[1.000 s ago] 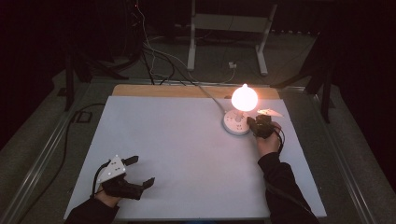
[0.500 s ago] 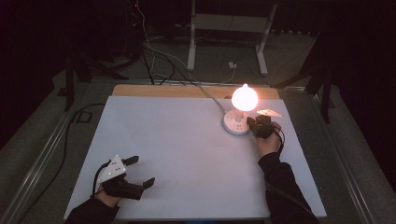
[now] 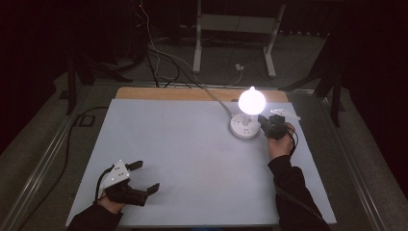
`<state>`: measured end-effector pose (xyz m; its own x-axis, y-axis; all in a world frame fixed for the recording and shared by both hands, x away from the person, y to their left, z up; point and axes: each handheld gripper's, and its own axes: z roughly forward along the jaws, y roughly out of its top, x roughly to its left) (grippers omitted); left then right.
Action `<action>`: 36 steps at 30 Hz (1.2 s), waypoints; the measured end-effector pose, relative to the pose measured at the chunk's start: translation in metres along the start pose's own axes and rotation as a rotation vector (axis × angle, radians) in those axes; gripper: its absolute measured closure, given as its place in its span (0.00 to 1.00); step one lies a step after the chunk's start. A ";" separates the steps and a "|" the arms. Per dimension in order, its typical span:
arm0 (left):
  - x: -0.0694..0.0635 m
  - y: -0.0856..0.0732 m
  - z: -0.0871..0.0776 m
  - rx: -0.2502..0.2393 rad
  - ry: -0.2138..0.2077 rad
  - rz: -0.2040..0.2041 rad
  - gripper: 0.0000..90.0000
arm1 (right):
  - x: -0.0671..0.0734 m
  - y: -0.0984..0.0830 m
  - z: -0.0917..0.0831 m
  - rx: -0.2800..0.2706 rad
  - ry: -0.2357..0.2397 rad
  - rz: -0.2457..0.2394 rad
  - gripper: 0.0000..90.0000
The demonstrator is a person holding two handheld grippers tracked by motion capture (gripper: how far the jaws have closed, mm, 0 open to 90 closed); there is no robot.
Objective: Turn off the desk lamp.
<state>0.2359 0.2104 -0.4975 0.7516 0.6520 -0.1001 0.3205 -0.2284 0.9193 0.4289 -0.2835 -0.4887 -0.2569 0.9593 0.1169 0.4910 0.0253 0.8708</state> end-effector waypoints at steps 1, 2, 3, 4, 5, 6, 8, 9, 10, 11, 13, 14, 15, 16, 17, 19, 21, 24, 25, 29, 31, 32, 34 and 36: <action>0.000 0.000 0.000 0.000 0.000 0.000 0.00 | 0.000 0.001 0.000 0.001 0.003 0.002 1.00; 0.000 0.000 0.000 0.006 0.003 0.003 0.00 | 0.001 0.001 0.000 -0.002 0.005 0.002 1.00; 0.000 0.000 0.000 0.005 0.002 0.003 0.00 | 0.001 0.001 -0.001 -0.004 0.004 0.002 1.00; 0.000 0.000 0.000 0.003 0.001 0.002 0.00 | 0.001 0.002 -0.001 -0.002 0.007 0.002 1.00; 0.000 0.000 0.000 0.003 0.001 0.002 0.00 | 0.001 0.002 -0.001 0.000 0.008 0.002 1.00; 0.000 0.000 0.000 0.003 0.000 0.002 0.00 | 0.001 0.002 -0.001 -0.002 0.007 0.002 1.00; 0.000 0.000 0.000 0.007 0.003 0.005 0.00 | 0.001 0.001 0.000 0.001 0.007 0.004 1.00; 0.000 0.000 0.000 0.006 0.002 0.005 0.00 | 0.001 0.001 0.000 0.002 0.006 0.000 1.00; 0.000 0.000 0.000 0.003 0.001 0.002 0.00 | 0.002 0.000 0.000 0.004 0.008 -0.001 1.00; 0.000 0.000 0.000 0.002 0.002 0.002 0.00 | 0.002 0.000 0.001 0.007 0.008 -0.003 1.00; 0.000 0.000 0.000 0.006 0.002 0.003 0.00 | 0.002 -0.001 0.003 0.013 0.005 -0.005 1.00; 0.000 0.000 0.000 0.005 0.004 0.005 0.00 | 0.002 -0.002 0.003 0.020 0.007 -0.002 1.00; 0.000 0.000 0.000 0.004 0.003 0.005 0.00 | 0.002 -0.003 0.004 0.023 0.004 -0.004 1.00; 0.000 0.000 0.000 0.002 0.001 0.004 0.00 | 0.002 -0.004 0.005 0.024 0.002 -0.009 1.00; 0.000 0.000 0.000 0.001 0.002 0.003 0.00 | 0.003 -0.005 0.006 0.029 0.005 -0.007 1.00; 0.000 0.000 0.000 0.006 0.002 0.004 0.00 | 0.003 -0.006 0.007 0.033 0.001 -0.011 1.00; 0.000 0.000 0.000 0.006 0.002 0.006 0.00 | 0.003 -0.007 0.008 0.043 0.004 -0.007 1.00; 0.000 0.000 0.000 0.005 0.001 0.004 0.00 | 0.004 -0.009 0.010 0.051 0.001 -0.014 1.00; 0.000 0.000 0.000 0.007 0.002 0.005 0.00 | 0.004 -0.009 0.011 0.054 -0.003 -0.016 1.00; 0.000 0.000 0.000 0.003 0.001 0.002 0.00 | 0.004 -0.012 0.014 0.069 -0.010 -0.024 1.00; 0.000 0.000 0.000 0.006 0.003 0.006 0.00 | 0.003 -0.014 0.015 0.075 -0.010 -0.020 1.00; 0.000 0.000 0.000 0.007 0.003 0.007 0.00 | 0.003 -0.014 0.015 0.075 -0.010 -0.021 1.00; 0.000 0.000 0.000 0.003 0.002 0.004 0.00 | 0.003 -0.014 0.015 0.075 -0.010 -0.025 1.00; 0.000 0.000 0.000 0.006 0.001 0.003 0.00 | 0.003 -0.014 0.015 0.079 -0.008 -0.020 1.00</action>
<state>0.2360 0.2106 -0.4979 0.7516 0.6524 -0.0970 0.3217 -0.2342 0.9174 0.4345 -0.2771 -0.5076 -0.2608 0.9606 0.0957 0.5498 0.0664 0.8327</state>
